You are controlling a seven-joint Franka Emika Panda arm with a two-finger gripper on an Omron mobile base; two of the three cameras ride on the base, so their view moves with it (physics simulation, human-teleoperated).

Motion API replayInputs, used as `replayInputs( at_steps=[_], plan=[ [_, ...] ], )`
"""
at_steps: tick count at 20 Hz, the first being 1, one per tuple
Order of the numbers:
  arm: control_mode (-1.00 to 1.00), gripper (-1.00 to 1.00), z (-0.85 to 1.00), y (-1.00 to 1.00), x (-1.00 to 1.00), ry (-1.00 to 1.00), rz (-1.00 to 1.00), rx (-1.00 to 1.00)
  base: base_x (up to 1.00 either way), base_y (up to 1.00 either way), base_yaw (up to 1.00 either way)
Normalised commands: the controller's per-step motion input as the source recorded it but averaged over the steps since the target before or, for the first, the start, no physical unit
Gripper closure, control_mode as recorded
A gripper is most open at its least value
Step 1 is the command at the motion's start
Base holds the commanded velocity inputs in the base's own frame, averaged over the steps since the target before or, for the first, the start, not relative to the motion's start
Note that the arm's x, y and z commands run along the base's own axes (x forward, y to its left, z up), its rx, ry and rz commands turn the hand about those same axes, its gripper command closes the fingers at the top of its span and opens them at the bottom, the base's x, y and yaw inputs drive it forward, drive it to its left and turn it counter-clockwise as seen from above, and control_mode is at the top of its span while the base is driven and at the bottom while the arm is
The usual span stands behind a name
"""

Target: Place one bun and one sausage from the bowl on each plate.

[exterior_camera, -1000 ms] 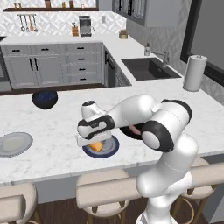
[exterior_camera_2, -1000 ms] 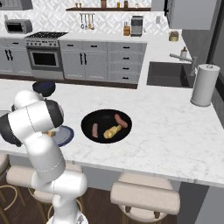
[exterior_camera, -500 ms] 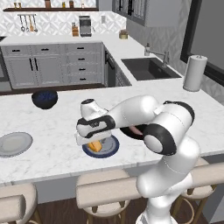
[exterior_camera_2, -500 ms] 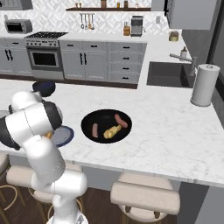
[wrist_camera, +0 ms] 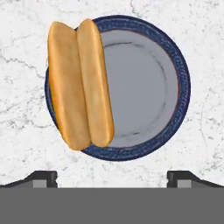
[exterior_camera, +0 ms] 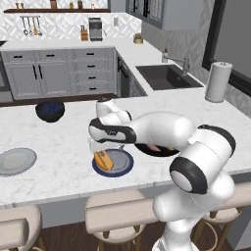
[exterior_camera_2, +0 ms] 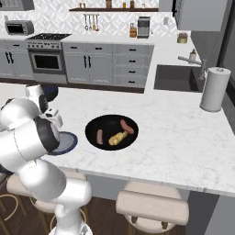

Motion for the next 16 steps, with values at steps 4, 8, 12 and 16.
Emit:
replayInputs(
  at_steps=[4, 8, 12, 16],
  plan=[
    [-1.00, -1.00, 0.47, -0.84, 0.00, -0.01, 0.00, 0.14, 0.00, 0.00, 0.00],
    [-1.00, -1.00, 0.34, -1.00, 0.02, 0.00, 0.02, 0.22, 0.00, 0.00, 0.00],
    [-1.00, -1.00, 0.29, -0.74, 0.11, 0.00, 0.02, 0.16, 0.00, 0.00, 0.00],
    [-1.00, -1.00, 0.00, -0.36, 0.38, 0.00, 0.05, 0.04, 0.00, 0.00, 0.00]
  ],
)
